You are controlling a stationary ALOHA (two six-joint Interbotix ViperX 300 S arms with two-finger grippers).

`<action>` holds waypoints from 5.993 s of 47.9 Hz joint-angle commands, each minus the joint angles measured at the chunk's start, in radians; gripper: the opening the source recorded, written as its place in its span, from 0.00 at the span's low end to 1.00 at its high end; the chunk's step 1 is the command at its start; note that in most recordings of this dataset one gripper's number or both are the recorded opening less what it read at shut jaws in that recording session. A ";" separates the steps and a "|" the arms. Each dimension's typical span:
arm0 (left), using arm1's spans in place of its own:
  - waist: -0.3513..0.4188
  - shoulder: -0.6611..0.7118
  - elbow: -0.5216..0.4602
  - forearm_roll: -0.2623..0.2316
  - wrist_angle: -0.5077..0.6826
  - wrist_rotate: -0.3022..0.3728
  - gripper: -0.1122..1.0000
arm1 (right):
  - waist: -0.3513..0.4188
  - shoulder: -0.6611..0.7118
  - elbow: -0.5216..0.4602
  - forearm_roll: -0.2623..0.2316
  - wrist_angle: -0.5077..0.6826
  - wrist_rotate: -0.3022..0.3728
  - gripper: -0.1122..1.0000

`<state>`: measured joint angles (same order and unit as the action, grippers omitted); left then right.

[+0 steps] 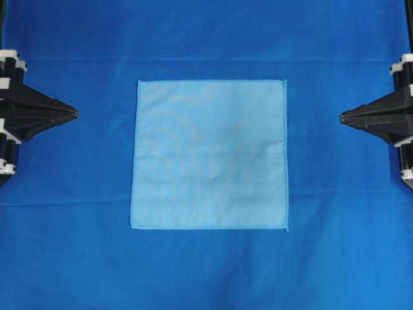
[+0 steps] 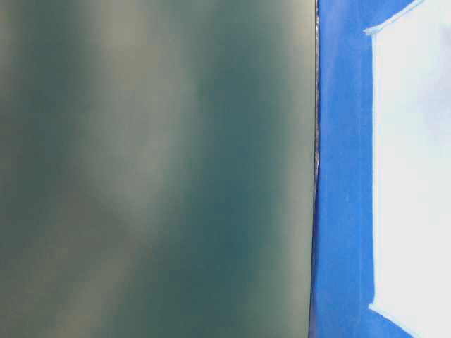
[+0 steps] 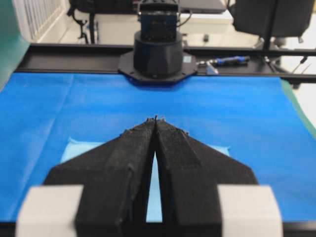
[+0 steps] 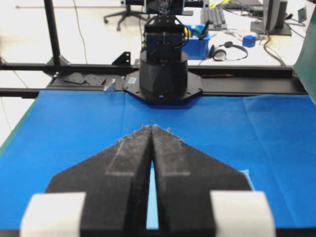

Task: Fold the light blue towel.
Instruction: 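Move both grippers to the towel's top corners and grasp them, then pull the top corners toward the bottom edge, folding the towel in half, then open both grippers and lift them off the folded towel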

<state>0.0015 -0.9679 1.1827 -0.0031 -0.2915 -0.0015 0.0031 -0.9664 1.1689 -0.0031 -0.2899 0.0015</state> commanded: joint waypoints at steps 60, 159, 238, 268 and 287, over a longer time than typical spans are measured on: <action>0.423 0.946 -0.101 -0.020 -0.215 0.012 0.88 | -0.489 0.923 -0.221 -0.005 0.167 0.002 0.63; 0.193 0.813 -0.135 -0.021 0.097 0.049 0.13 | -0.285 0.782 -0.238 0.086 0.382 0.060 0.12; -0.249 0.778 -0.245 -0.018 0.279 -0.253 0.79 | 0.187 0.701 -0.255 0.012 0.402 0.370 0.65; 0.000 0.868 -0.225 -0.018 0.275 -0.107 0.78 | -0.077 0.836 -0.249 -0.104 0.416 0.370 0.65; 0.061 0.939 -0.216 -0.018 0.253 -0.066 0.75 | -0.129 0.923 -0.252 -0.104 0.391 0.371 0.65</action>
<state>0.0583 -0.0215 0.9725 -0.0230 -0.0322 -0.0690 -0.1197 -0.0368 0.9311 -0.1043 0.1074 0.3728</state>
